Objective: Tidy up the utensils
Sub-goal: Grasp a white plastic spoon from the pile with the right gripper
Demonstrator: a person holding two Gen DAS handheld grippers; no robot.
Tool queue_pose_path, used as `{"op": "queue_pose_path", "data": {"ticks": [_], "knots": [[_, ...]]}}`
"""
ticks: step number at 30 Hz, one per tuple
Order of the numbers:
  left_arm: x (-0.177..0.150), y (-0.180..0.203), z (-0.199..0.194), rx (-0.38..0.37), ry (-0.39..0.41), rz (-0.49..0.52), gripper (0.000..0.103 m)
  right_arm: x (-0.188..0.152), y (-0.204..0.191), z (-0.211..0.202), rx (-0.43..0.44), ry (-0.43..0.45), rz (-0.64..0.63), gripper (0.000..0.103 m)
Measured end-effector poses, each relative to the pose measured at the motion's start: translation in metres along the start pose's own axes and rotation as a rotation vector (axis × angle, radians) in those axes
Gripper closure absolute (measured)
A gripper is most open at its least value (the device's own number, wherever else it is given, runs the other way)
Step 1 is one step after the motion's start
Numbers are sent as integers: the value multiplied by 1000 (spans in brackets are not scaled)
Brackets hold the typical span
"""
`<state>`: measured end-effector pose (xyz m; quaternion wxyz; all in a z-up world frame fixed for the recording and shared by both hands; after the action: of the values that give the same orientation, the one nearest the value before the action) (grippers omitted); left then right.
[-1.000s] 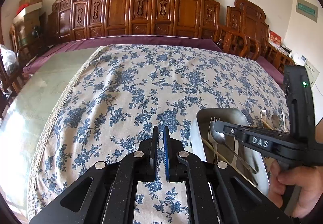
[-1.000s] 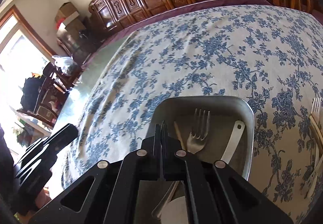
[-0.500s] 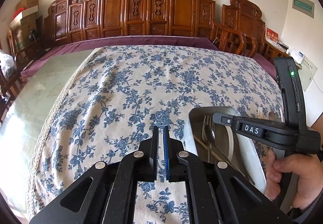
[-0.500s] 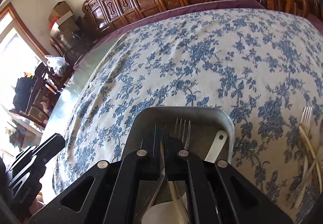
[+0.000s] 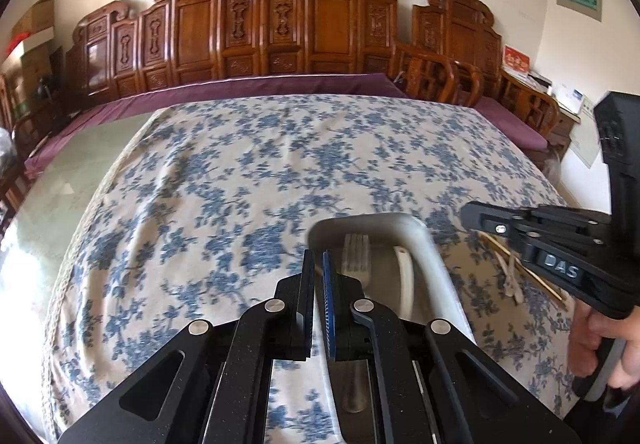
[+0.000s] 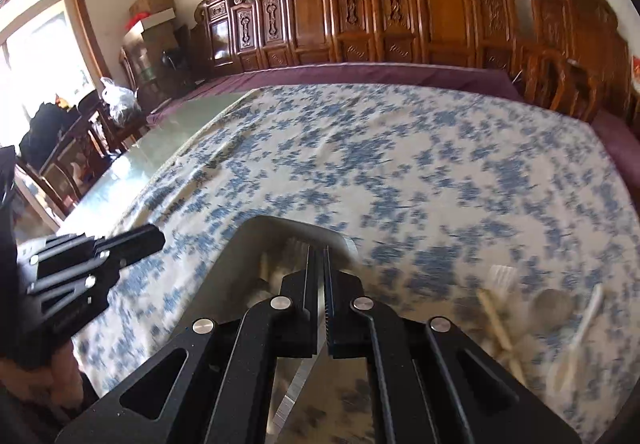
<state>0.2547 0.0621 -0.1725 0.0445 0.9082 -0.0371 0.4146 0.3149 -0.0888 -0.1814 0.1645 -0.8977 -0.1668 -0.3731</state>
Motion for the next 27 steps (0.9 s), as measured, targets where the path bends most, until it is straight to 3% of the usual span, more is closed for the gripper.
{"op": "queue_pose_path", "data": {"ticks": [7,10,18,27], "knots": [[-2,36,5,-37,-4,44,100,-21,53,-39,-94,28,-22,98],[-4,51,7,-53,-9,60,92,-31,82,-49,-145,30,-12,98],[-14,83,13,-83,-23,112,90,-64,141,-51,-251,7,22,98],[-27,109,16,-103,-40,171,84,-87,181,-37,-282,-25,82,78]]}}
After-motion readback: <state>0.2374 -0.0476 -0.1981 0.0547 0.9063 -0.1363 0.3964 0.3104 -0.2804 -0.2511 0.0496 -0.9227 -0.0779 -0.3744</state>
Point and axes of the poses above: each gripper's, at about its wrist camera, not at the fingertips, and z roughly the way its jaws point, y to its right, x to its top, the point moved 4 cm from there along z, roughly the way its jaws point, and after that the axes turned 3 degrees about y, right-handed, at the moved point
